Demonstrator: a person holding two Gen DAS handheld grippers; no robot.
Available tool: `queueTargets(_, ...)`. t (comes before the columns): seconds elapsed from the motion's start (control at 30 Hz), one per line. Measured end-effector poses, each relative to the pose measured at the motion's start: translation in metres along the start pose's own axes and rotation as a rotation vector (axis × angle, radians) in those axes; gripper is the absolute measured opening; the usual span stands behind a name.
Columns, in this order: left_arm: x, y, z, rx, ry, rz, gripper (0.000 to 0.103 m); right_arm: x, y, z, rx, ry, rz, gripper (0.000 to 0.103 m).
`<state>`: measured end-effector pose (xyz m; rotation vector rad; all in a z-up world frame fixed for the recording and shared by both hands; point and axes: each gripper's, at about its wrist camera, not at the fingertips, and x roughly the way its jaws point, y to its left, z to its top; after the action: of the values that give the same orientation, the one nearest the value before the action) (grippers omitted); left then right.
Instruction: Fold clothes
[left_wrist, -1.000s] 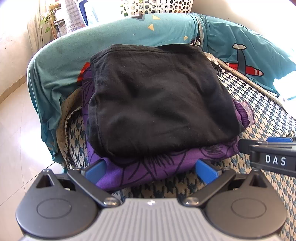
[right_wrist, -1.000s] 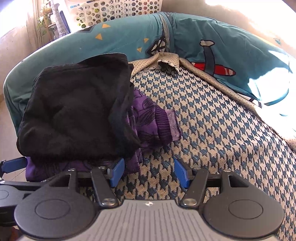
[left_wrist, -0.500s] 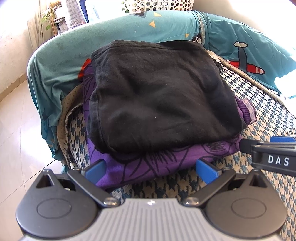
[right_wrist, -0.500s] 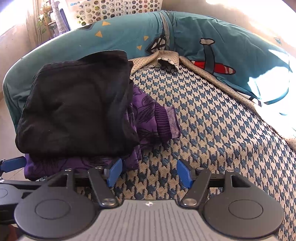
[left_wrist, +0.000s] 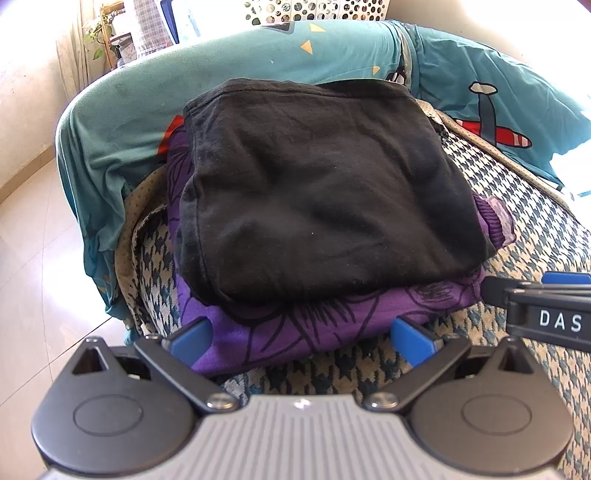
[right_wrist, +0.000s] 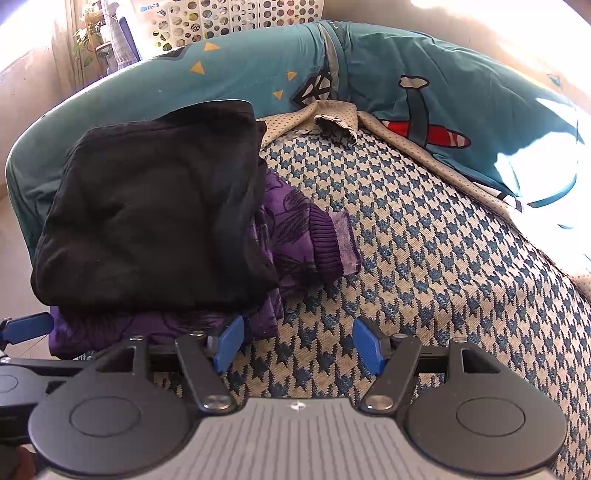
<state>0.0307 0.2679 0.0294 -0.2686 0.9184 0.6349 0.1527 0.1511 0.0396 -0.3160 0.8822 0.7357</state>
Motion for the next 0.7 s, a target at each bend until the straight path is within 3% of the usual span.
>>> queueTargets(0.7, 0.0003, 0.0008, 0.0004, 0.000, -0.002, 0.008, 0.103, -0.0007, 0.0014, 0.0002, -0.002, -0.004, -0.001, 0.065)
